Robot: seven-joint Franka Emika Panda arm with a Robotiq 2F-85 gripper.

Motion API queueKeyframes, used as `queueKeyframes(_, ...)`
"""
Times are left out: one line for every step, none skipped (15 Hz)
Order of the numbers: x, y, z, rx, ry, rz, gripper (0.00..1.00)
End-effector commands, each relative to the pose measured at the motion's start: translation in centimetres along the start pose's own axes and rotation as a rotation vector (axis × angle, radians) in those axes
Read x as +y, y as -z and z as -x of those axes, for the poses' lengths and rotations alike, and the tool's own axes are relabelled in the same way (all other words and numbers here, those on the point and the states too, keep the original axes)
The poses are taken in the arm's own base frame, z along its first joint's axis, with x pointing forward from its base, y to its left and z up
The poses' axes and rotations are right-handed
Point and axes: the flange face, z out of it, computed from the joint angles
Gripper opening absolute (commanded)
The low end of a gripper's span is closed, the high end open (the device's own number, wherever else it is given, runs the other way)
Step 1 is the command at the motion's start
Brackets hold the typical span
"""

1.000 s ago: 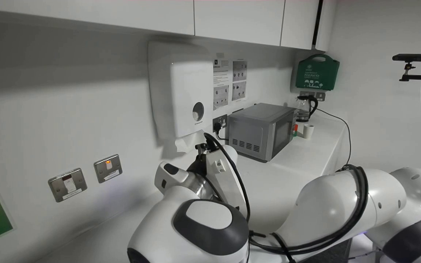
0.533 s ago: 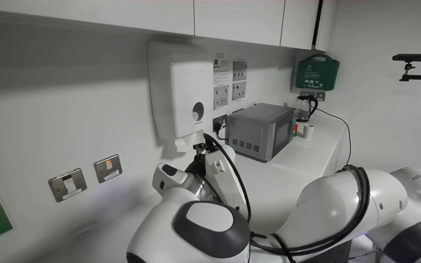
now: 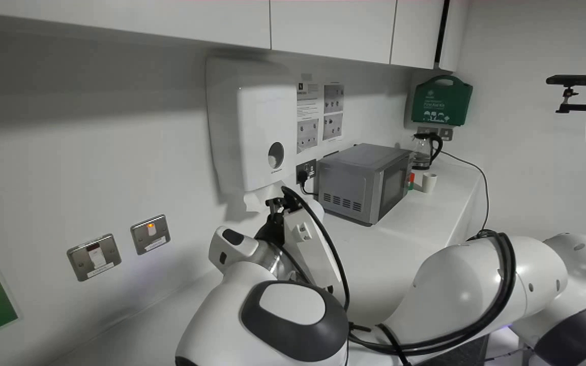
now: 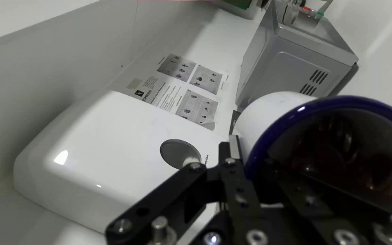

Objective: Pour the contents in the white mug into the cup.

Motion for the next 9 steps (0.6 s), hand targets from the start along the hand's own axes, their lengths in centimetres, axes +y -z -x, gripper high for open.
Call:
queueKeyframes(1.55, -0.26, 0.41, -0.006, 0.002, 0.051, 0.01)
queueKeyframes(1.56, -0.27, 0.40, -0.006, 0.001, 0.052, 0.01)
queueKeyframes(1.52, -0.31, 0.38, -0.010, 0.001, 0.055, 0.01)
queueKeyframes(1.51, -0.31, 0.36, -0.010, 0.002, 0.056, 0.01)
queueKeyframes(1.50, -0.31, 0.34, -0.011, 0.002, 0.058, 0.01)
queueKeyframes(1.56, -0.32, 0.35, -0.011, 0.002, 0.061, 0.01)
queueKeyframes(1.60, -0.33, 0.36, -0.013, 0.001, 0.063, 0.01)
queueKeyframes(1.63, -0.37, 0.36, -0.015, 0.000, 0.066, 0.01)
queueKeyframes(1.65, -0.38, 0.36, -0.020, -0.004, 0.074, 0.01)
